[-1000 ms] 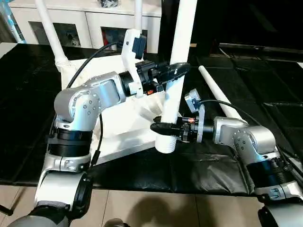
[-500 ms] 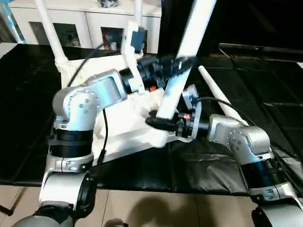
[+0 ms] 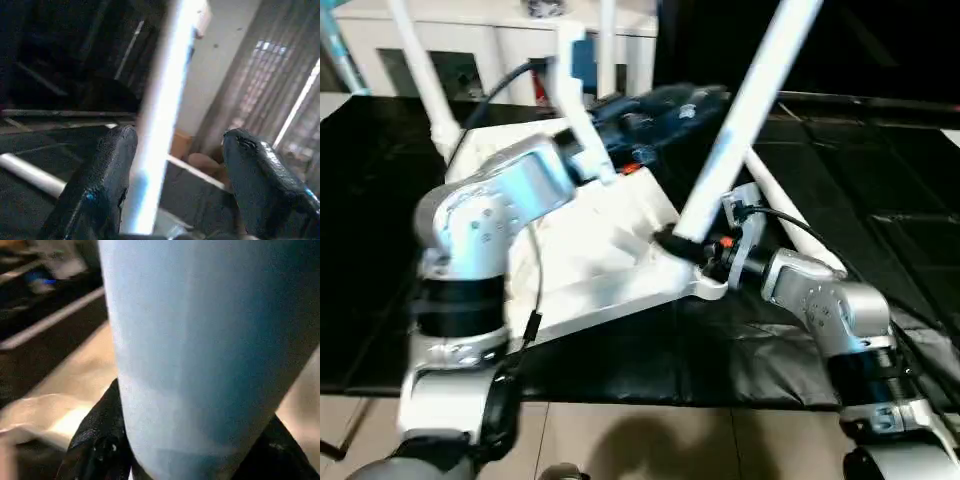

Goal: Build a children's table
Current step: Pick table leg

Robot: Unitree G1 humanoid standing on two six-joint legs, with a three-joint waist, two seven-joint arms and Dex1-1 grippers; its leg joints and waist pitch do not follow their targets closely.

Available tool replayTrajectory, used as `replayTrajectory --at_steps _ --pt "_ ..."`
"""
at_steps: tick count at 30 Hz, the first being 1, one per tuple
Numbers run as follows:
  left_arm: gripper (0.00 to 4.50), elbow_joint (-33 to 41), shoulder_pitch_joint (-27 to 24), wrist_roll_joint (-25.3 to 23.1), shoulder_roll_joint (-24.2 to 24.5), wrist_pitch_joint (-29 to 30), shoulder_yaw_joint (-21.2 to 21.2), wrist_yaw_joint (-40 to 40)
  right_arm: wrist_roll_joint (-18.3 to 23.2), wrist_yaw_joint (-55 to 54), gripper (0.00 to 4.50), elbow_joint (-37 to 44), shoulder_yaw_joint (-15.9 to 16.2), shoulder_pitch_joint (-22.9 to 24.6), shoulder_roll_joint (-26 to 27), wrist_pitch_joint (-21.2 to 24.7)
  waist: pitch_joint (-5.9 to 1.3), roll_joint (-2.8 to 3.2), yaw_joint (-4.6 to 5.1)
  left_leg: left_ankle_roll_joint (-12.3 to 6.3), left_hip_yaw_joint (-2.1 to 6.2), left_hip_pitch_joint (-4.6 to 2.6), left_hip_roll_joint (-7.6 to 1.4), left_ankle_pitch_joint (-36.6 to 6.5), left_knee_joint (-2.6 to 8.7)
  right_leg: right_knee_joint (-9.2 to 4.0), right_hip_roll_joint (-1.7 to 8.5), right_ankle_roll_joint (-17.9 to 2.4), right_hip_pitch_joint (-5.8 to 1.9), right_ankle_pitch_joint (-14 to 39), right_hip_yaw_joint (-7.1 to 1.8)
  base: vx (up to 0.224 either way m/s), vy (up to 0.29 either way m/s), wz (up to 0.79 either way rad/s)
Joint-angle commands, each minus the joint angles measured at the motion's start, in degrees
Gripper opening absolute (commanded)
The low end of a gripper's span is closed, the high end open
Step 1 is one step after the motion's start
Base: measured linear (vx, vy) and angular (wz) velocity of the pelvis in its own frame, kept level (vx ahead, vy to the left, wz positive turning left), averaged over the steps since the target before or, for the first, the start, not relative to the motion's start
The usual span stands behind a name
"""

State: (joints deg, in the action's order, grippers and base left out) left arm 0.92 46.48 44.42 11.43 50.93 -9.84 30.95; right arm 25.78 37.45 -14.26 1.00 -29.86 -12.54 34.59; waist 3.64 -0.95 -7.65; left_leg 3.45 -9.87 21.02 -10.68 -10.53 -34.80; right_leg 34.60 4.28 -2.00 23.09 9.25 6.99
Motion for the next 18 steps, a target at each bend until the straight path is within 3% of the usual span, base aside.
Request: replayTrajectory --at_steps 1,3,4,6,7,8,10,11,12,13,15,16,18 --pt "3.11 0.2 -2.1 -3.2 2.4 -1.7 1.4 1.8 -1.4 -3.6 1.91 0.3 -2.8 0.5 -0.1 -2.6 -4.75 0.62 0.36 1.58 0.89 -0.61 -2.34 -7.8 3.77 -4.20 4.47 -5.4 -3.71 15.5 -3.61 0.000 0.000 0.00" --pt "3.11 0.4 -4.0 -6.4 4.3 -3.6 4.6 3.3 -1.8 -5.8 1.91 0.9 -4.2 1.0 0.1 -3.2 -4.73 0.67 0.57 1.48 1.02 -0.70 -2.41 -8.0 3.97 -4.23 4.37 -4.7 -3.57 15.8 -3.59 0.000 0.000 0.00" --pt "3.11 0.5 -5.1 -8.3 5.3 -4.4 6.6 3.9 -2.6 -6.7 1.91 1.5 -4.3 1.4 -0.3 -3.8 -4.74 1.09 0.89 1.68 1.07 -0.77 -2.51 -8.1 4.04 -4.25 4.32 -4.6 -3.49 15.2 -3.62 0.000 0.000 0.00" --pt "3.11 0.7 -6.3 -10.7 6.7 -5.4 9.4 4.7 -3.7 -7.6 1.91 2.3 -4.3 2.0 -0.8 -4.7 -4.77 1.09 1.15 1.82 0.96 -0.86 -2.48 -8.5 3.98 -4.07 4.25 -5.2 -3.46 14.2 -3.66 0.000 0.000 0.00" --pt "3.11 0.7 -6.6 -11.2 7.0 -5.7 10.0 4.8 -3.9 -7.9 1.91 2.5 -4.3 2.2 -1.0 -4.8 -4.78 1.61 0.98 1.90 1.12 -0.91 -2.54 -8.7 4.01 -4.11 4.35 -5.4 -3.45 13.9 -3.64 0.000 0.000 0.00" --pt "3.11 0.1 -7.9 -13.3 7.8 -6.8 12.9 5.5 -4.2 -8.9 1.91 3.3 -5.0 3.0 -1.1 -5.5 -4.71 1.66 1.22 1.83 1.09 -0.95 -2.55 -9.5 4.08 -4.36 4.25 -5.9 -3.49 13.1 -3.66 0.000 0.000 0.00" --pt "3.11 -1.8 -9.9 -17.4 8.9 -9.9 18.0 6.2 -5.1 -10.9 1.91 4.0 -6.0 4.5 -1.3 -6.8 -4.70 0.98 1.35 1.25 1.01 -0.68 -2.33 -9.1 4.07 -4.23 4.24 -5.8 -3.72 13.1 -3.70 0.000 0.000 0.00" --pt "3.11 -2.3 -10.1 -18.5 9.1 -10.6 19.1 6.3 -5.2 -11.2 1.91 4.1 -6.1 4.8 -1.3 -6.9 -4.72 1.08 1.50 1.22 0.90 -0.65 -2.27 -9.0 4.01 -4.12 4.24 -5.7 -3.74 13.5 -3.77 0.000 0.000 0.00" --pt "3.11 -4.5 -11.4 -22.9 9.7 -14.0 23.9 7.1 -6.4 -12.2 1.91 5.1 -6.0 6.3 -1.6 -7.8 -4.71 1.29 1.62 0.94 0.90 -0.55 -2.17 -8.9 3.99 -4.46 4.31 -5.4 -3.80 14.6 -3.73 0.000 0.000 0.00" --pt "3.11 -5.5 -12.0 -24.5 9.7 -15.2 25.7 7.6 -6.9 -12.6 1.91 5.7 -5.9 7.0 -1.7 -8.2 -4.67 1.87 1.83 1.01 0.90 -0.63 -2.14 -9.6 3.96 -4.85 4.15 -4.3 -3.66 16.1 -3.66 0.000 0.000 0.00" --pt "3.11 -6.1 -12.2 -25.4 9.6 -16.0 26.7 7.8 -7.0 -12.6 1.91 6.1 -5.9 7.3 -1.7 -8.3 -4.79 1.51 2.04 0.80 0.89 -0.45 -1.99 -9.8 3.95 -4.75 4.25 -3.9 -3.91 17.0 -3.62 0.000 0.000 0.00" --pt "3.11 -8.1 -12.5 -27.8 9.5 -17.9 29.0 8.2 -7.0 -13.1 1.91 7.0 -6.2 8.0 -1.6 -8.5 -4.74 1.88 2.27 0.31 0.91 -0.42 -1.91 -9.7 3.92 -5.18 4.13 -3.6 -3.75 18.0 -3.54 0.000 0.000 0.00" --pt "3.11 -11.0 -12.4 -31.5 9.6 -21.0 32.2 8.4 -6.6 -13.5 1.91 8.6 -6.4 9.0 -1.4 -7.9 -4.78 1.81 2.69 0.08 0.97 -0.27 -1.91 -9.8 3.87 -5.11 4.11 -3.3 -3.90 18.5 -3.45 0.000 0.000 0.00"
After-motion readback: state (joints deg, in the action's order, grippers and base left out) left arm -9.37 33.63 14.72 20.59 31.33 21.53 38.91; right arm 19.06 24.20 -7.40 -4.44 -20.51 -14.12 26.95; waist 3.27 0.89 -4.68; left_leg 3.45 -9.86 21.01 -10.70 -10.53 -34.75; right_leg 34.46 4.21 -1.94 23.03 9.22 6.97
